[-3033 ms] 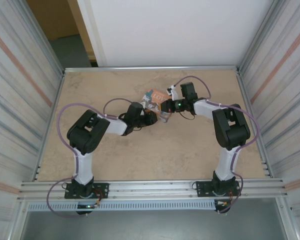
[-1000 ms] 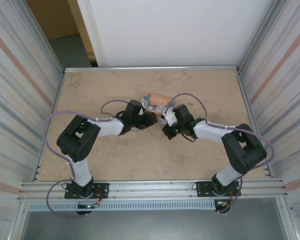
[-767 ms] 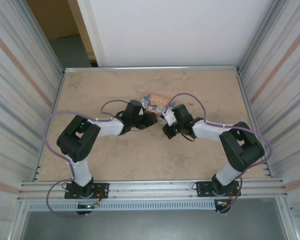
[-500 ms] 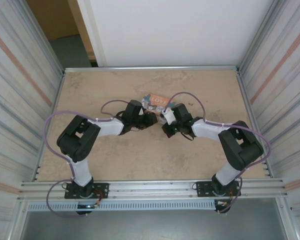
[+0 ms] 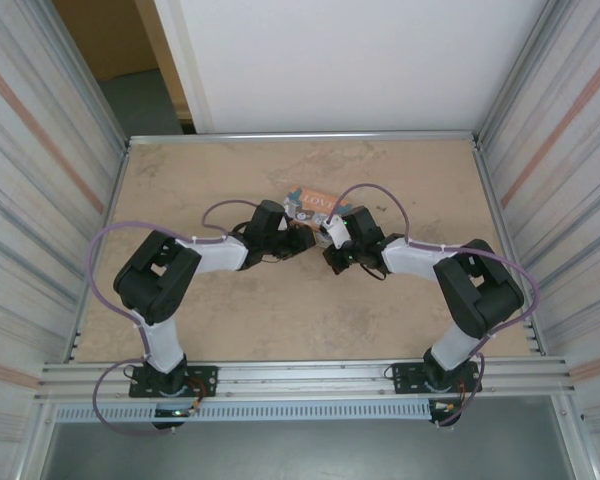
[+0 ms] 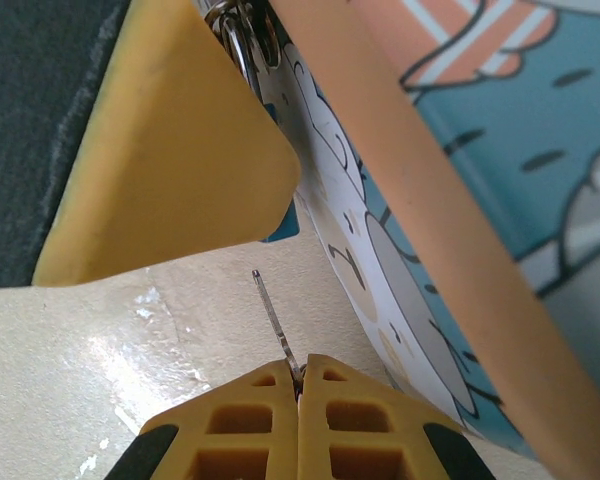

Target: Unlock a padlock with a key

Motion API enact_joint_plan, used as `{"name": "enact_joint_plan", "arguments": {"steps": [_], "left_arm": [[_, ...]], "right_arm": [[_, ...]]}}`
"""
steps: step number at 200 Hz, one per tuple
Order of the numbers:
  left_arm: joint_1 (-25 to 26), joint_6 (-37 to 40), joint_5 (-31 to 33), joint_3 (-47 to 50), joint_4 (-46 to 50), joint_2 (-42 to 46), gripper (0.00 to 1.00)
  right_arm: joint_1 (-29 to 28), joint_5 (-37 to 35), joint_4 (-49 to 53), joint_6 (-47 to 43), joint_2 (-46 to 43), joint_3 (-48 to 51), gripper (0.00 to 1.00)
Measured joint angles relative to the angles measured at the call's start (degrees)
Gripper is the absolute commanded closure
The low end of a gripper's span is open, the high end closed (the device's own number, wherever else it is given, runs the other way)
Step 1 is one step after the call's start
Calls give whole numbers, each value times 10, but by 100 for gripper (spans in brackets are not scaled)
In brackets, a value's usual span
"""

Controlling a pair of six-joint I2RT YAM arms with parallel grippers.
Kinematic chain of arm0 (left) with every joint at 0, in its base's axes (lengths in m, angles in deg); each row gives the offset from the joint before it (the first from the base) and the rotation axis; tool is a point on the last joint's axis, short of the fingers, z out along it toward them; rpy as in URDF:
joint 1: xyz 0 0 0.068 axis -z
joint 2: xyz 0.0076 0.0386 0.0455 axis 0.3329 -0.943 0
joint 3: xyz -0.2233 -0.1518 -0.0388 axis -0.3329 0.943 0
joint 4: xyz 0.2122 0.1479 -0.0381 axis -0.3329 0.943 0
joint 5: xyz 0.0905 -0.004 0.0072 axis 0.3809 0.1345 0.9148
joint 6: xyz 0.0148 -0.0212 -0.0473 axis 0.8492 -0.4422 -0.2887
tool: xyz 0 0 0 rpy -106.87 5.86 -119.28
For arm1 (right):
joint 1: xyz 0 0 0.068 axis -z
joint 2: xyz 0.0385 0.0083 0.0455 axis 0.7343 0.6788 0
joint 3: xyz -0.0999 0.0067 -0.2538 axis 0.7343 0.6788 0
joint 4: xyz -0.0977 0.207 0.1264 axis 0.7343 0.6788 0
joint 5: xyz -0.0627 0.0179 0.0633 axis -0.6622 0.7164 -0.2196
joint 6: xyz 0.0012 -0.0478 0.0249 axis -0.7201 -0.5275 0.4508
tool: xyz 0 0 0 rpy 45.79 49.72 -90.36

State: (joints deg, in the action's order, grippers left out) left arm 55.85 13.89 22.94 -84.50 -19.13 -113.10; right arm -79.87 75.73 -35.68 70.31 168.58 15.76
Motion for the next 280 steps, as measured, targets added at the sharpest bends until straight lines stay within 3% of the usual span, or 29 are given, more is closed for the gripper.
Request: {"name": "enact_joint_plan", "arguments": {"steps": [280], "left_arm": [[1, -7, 5, 0, -10, 0, 87]], "right_arm": [[11, 17, -58, 36, 10, 6, 100]]}}
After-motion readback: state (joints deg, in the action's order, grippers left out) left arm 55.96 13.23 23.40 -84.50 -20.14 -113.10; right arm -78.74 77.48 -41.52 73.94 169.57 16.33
